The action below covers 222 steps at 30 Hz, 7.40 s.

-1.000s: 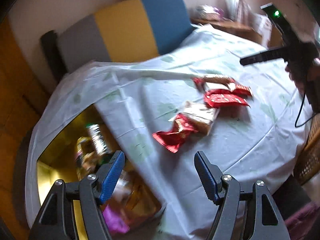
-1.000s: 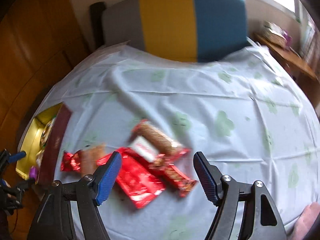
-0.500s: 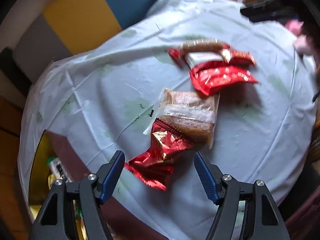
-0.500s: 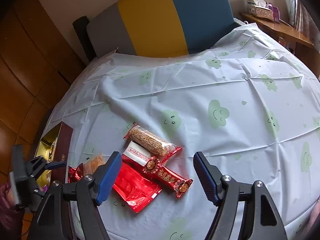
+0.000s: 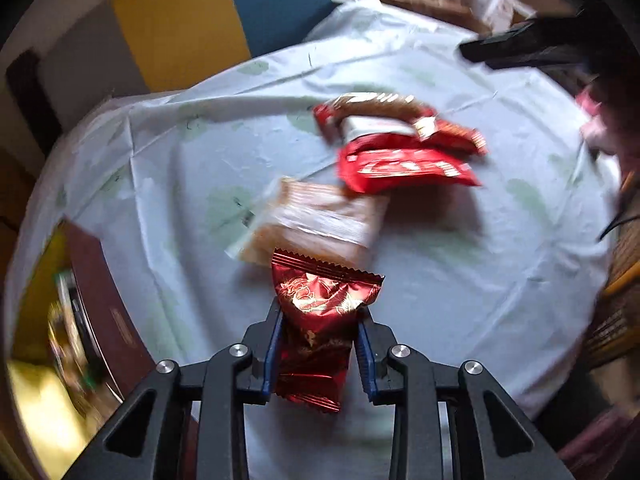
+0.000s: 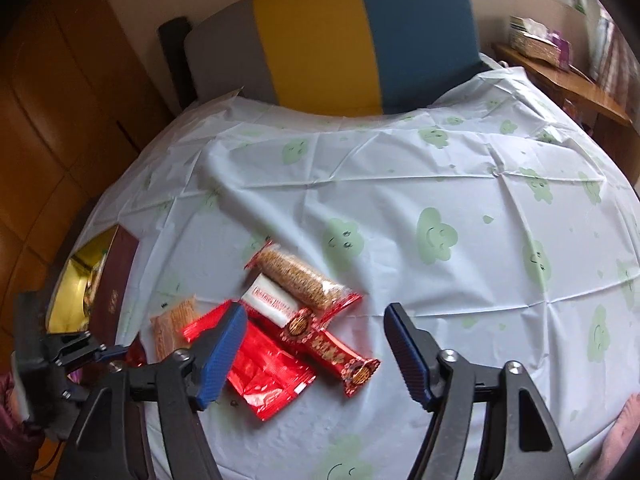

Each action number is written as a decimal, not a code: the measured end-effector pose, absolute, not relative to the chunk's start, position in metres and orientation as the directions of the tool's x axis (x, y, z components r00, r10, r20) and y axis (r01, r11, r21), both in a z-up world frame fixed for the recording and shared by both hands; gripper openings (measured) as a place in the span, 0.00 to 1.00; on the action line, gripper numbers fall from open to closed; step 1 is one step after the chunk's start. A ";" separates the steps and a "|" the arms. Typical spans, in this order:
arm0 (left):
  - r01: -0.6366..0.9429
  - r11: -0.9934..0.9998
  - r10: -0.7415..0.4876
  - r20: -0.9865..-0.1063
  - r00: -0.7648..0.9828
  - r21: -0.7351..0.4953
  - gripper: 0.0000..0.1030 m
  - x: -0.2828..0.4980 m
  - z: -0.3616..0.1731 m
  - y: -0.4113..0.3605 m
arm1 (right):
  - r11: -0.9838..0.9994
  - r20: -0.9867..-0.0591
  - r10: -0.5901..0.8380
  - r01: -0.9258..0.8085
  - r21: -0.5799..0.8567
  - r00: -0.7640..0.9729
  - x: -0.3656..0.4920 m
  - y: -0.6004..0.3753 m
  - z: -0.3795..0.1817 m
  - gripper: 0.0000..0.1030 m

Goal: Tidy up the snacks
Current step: 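Lift the red candy toward the tin with the left gripper while the right grasps the clear pastry bag, then lower the red candy into the gold tin and open the left gripper, then carry the clear pastry bag over the tin and open the right gripper, then move both grippers back over the remaining snacks on the table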

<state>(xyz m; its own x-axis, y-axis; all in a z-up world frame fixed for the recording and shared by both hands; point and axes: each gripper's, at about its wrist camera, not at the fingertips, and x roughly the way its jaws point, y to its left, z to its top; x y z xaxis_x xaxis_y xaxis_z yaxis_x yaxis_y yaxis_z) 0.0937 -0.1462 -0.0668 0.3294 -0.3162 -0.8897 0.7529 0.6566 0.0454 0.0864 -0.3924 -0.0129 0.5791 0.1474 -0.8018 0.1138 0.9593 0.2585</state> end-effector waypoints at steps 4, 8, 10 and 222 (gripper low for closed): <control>0.716 0.697 -0.327 -0.875 0.358 0.033 0.31 0.062 -0.071 -0.137 | 0.972 -0.825 0.172 0.042 0.231 0.539 0.088 -0.375 -0.020 0.55; 0.670 0.742 -0.322 -0.866 0.382 0.020 0.31 0.053 -0.086 -0.128 | 0.977 -0.852 0.200 -0.035 0.210 0.484 0.090 -0.354 -0.031 0.47; 0.656 0.755 -0.333 -0.855 0.397 0.010 0.32 0.050 -0.087 -0.123 | 0.973 -0.859 0.231 -0.089 0.215 0.457 0.091 -0.342 -0.034 0.46; -0.033 0.997 -0.034 -0.741 0.670 -0.075 0.70 0.040 -0.022 0.107 | 0.924 -0.736 0.334 -0.360 0.131 0.589 0.087 -0.115 -0.003 0.39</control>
<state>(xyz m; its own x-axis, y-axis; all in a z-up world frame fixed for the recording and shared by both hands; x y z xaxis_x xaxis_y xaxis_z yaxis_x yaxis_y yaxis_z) 0.0398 0.1070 -0.0223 0.6704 -0.0337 -0.7412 -0.0329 0.9966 -0.0751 0.0874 -0.1154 -0.0034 0.5894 0.3337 -0.7357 -0.3595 0.9239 0.1310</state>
